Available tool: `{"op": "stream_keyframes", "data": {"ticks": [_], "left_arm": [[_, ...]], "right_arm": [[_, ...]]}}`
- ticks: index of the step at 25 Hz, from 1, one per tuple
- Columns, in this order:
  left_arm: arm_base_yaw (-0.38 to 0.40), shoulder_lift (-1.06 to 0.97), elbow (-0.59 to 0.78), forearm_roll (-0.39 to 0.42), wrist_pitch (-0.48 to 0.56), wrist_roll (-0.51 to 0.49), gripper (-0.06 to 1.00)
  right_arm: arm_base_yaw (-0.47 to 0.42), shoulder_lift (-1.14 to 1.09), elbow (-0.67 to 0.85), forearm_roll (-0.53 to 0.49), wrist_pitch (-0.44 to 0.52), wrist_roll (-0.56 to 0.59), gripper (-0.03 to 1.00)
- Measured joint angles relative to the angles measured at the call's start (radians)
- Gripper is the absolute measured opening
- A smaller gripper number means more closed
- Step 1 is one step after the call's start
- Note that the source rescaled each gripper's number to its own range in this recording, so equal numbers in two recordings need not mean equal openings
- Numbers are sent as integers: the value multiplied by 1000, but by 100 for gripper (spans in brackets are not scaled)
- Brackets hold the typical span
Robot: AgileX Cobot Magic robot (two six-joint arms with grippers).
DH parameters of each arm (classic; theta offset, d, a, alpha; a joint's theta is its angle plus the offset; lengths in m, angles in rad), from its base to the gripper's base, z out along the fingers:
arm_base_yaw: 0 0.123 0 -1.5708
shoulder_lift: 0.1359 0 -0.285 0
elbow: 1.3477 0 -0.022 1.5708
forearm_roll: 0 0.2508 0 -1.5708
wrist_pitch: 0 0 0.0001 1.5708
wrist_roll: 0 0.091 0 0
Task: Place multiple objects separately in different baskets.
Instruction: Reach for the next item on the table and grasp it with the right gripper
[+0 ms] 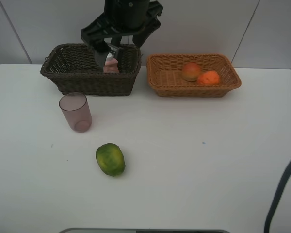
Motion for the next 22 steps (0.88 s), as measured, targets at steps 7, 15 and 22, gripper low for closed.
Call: {"op": "stream_keyframes", "data": {"ticks": [7,15,22], "left_arm": [[0,0,0,0,0,0,100],[0,0,0,0,0,0,100],[0,0,0,0,0,0,100]], "right_arm": [[59,-6,41,0,-2,-3,98],[128,-9,255,20,-65,-4,98],[160,-9,409,81,-172,-3,98]]}}
